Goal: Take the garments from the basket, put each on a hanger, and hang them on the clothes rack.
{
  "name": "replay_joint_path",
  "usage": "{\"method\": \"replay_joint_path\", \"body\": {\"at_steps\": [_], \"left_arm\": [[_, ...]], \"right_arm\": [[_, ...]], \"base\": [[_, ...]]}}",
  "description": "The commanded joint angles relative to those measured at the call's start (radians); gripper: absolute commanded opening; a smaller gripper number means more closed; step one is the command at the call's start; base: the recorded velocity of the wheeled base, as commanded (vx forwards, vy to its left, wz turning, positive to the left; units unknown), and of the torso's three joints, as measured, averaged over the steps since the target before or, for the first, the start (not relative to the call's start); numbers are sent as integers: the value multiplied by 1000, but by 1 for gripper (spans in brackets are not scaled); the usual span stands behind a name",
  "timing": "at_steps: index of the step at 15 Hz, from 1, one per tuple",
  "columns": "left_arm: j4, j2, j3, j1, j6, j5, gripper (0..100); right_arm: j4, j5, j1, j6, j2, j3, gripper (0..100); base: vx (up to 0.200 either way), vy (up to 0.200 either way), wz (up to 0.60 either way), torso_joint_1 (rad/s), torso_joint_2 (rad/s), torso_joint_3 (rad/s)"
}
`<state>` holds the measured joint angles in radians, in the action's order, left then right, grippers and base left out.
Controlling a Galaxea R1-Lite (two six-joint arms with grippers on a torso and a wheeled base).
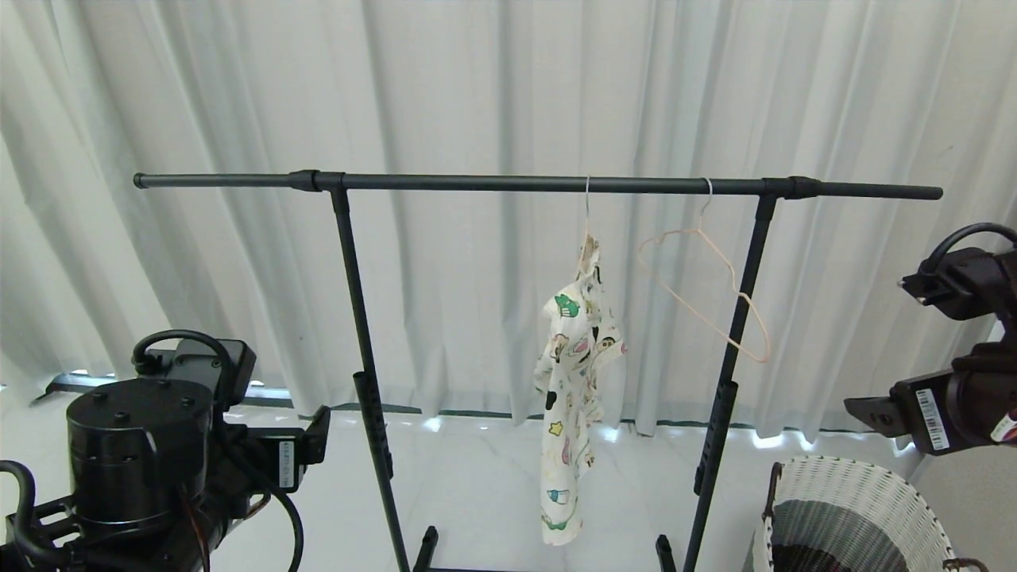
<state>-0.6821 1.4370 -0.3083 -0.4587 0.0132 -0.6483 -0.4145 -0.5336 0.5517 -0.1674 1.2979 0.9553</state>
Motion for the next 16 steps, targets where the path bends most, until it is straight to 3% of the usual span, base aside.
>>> {"method": "replay_joint_path", "body": {"at_steps": [1,11,16], "left_arm": [[0,2,0,0,1,-1,100],[0,11,2,6,2,-34,100],[0,11,5,14,2,-37,100]], "right_arm": [[0,0,-1,0,-9,-3,100],[3,1,1,14,-43,-69,100],[169,1,-1,36,-78,-216,100]], "base": [[0,0,0,-232,505,281],[0,0,0,-194,487,282],[0,0,0,-85,231,145]]}}
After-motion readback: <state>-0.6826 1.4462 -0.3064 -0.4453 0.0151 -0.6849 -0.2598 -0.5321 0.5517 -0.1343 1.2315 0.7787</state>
